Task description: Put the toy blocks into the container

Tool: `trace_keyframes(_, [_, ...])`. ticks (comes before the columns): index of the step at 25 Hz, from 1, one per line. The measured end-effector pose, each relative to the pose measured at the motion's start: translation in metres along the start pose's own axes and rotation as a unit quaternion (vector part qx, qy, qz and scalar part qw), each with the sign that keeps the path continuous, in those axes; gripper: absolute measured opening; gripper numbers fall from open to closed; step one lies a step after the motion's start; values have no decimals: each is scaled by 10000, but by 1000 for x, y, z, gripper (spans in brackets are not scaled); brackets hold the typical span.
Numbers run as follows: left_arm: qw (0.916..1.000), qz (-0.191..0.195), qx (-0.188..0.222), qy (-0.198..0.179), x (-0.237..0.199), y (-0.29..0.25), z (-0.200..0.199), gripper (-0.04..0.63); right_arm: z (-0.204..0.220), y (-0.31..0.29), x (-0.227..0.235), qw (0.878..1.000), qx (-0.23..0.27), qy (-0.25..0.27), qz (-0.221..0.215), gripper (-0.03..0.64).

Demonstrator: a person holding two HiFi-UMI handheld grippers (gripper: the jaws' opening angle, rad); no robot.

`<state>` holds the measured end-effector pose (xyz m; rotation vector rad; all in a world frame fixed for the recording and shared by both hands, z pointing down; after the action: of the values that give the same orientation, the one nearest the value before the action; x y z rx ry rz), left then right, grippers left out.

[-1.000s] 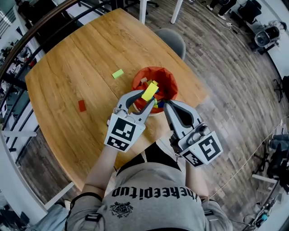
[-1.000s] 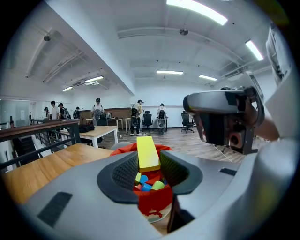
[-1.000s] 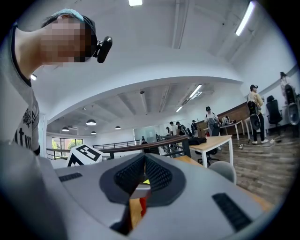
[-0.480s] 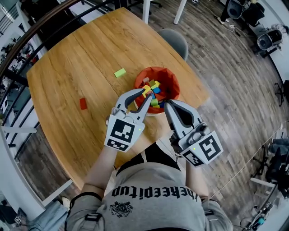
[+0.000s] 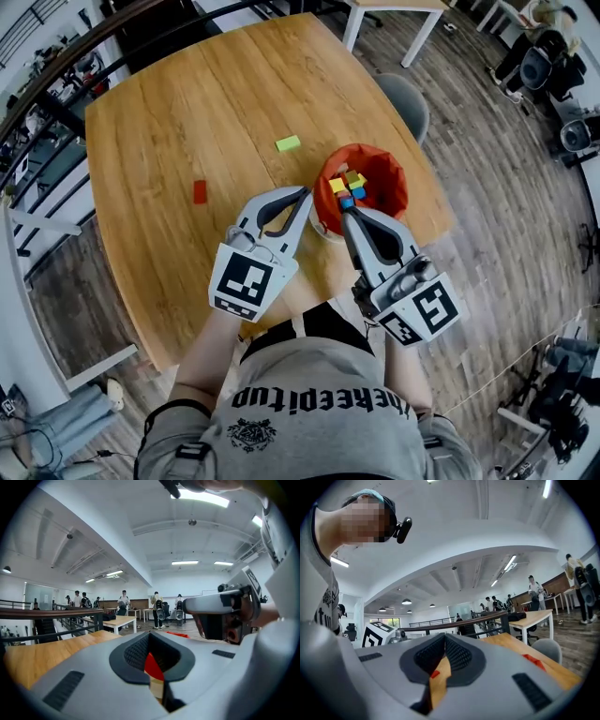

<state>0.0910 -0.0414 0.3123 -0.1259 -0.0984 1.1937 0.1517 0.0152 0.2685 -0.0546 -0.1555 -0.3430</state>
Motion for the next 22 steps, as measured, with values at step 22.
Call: trace_keyframes(22, [9758, -2119, 231, 479, -37, 170, 16, 14, 24, -74, -132, 9767, -472, 122, -2091, 14])
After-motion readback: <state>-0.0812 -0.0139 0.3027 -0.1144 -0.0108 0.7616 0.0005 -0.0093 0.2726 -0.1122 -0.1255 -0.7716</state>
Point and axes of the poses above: the fingertips, and each gripper's own axes: y backward along the fingers, x to its right, z out of its underside, the point moved 2 cm from there along y, backward along the fingers, and after that the axes turned 10 degrees about z, right-handed, at the moved point
